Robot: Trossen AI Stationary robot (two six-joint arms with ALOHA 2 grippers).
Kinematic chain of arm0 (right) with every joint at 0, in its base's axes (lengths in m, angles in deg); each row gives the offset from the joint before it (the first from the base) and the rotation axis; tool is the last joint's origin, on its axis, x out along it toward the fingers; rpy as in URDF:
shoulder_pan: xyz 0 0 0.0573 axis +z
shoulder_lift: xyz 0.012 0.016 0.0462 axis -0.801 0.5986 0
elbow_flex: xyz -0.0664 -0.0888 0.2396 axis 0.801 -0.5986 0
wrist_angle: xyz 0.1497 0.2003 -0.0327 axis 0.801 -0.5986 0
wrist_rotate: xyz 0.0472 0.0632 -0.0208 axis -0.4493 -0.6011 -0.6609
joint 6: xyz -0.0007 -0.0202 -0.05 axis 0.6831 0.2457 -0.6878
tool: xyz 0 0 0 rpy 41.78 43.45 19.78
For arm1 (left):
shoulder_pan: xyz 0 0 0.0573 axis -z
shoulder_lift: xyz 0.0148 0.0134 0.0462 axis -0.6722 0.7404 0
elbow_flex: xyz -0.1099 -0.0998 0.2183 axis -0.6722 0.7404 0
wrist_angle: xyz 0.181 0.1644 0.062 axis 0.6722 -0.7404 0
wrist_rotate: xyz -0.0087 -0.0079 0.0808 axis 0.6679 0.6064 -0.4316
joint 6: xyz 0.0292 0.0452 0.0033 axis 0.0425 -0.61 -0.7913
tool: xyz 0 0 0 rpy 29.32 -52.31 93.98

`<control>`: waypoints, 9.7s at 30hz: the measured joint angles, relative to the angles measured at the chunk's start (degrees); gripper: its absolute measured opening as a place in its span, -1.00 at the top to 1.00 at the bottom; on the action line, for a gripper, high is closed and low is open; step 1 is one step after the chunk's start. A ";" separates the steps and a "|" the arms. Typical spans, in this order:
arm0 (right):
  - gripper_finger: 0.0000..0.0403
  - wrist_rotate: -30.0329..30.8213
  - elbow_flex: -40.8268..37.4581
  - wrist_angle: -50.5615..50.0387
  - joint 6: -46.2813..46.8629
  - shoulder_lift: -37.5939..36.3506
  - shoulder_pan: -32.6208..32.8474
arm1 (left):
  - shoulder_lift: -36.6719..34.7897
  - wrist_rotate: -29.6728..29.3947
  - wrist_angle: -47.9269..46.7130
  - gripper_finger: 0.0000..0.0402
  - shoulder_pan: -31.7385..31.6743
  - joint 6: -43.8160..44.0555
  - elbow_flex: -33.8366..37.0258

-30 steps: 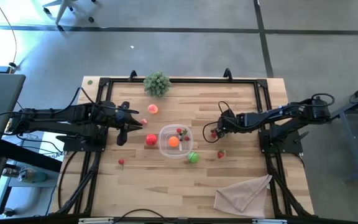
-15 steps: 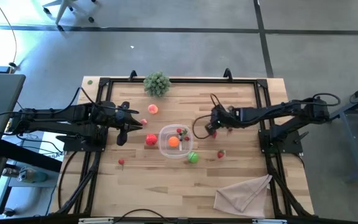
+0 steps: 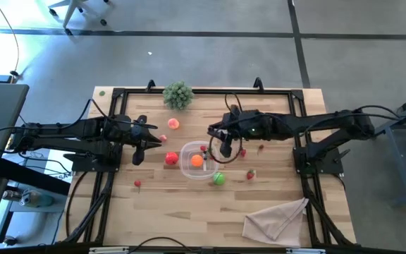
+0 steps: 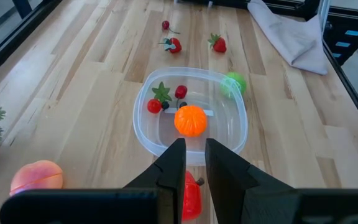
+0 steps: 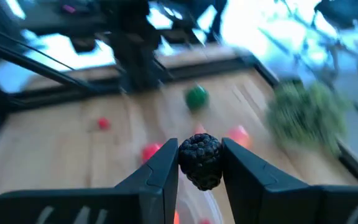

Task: Pick and placing Produce into tupperware
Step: Put the blackberry into the transparent bin, then put the shrivelled cherry into the transparent bin

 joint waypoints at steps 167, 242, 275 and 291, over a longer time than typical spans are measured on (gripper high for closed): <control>0.45 13.84 -40.40 -19.37 76.69 -0.33 -2.09 | 0.00 0.02 -0.02 0.75 0.02 0.00 0.00; 0.55 -9.74 -9.73 15.98 -2.75 24.79 -3.15 | 0.01 0.01 0.00 0.75 0.01 0.01 0.00; 0.55 -9.37 -9.73 12.71 -2.77 27.10 -3.73 | 0.00 0.02 0.00 0.75 0.00 0.02 0.00; 0.26 -6.70 -9.73 12.96 -2.77 27.10 -3.73 | 0.00 0.01 -0.01 0.75 0.01 0.00 0.00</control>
